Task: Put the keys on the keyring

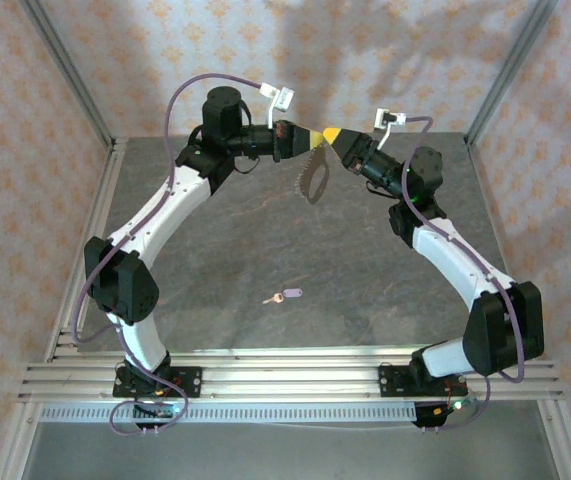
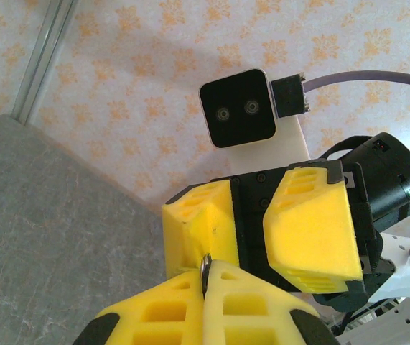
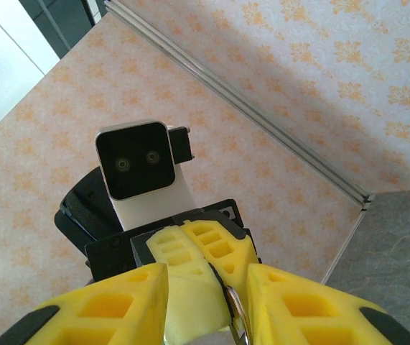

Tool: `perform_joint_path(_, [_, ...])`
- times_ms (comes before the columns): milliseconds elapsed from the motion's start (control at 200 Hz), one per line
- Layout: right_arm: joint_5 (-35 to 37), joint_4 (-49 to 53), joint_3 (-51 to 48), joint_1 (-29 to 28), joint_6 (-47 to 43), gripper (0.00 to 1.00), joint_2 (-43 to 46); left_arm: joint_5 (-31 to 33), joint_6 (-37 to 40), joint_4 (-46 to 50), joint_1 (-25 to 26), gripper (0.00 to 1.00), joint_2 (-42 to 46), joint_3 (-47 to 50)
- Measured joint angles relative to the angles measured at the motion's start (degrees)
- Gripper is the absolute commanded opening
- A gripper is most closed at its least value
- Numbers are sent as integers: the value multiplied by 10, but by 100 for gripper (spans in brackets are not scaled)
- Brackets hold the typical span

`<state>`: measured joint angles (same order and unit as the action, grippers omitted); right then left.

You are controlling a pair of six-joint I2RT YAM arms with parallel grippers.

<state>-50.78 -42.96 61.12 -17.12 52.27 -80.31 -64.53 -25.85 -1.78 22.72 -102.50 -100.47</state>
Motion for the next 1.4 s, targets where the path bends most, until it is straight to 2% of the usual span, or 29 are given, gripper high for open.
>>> perform_joint_path(305, [4, -8, -9, -2, 0, 33, 0, 5, -14, -16, 0, 0, 0, 0])
perform_joint_path(465, [4, -12, -15, -2, 0, 21, 0, 5, -23, -29, 0, 0, 0, 0])
perform_joint_path(646, [5, -21, -19, -2, -1, 0, 0, 9, -28, -32, 0, 0, 0, 0])
perform_joint_path(806, [9, -21, -19, -2, -3, 0, 0, 12, -32, -32, 0, 0, 0, 0])
perform_joint_path(896, [17, -21, -19, -2, -3, 0, 0, 23, -41, -36, 0, 24, 0, 1])
perform_joint_path(961, [28, -20, -19, -3, -2, 0, 0, 45, -57, -45, 0, 32, 0, 9])
perform_joint_path(1221, [78, -14, -28, -5, 2, 0, 0, 183, -139, -93, -4, 36, 40, 102])
perform_joint_path(1401, [108, -14, -28, -15, 5, 0, 0, 242, -201, -148, -1, 37, 54, 147])
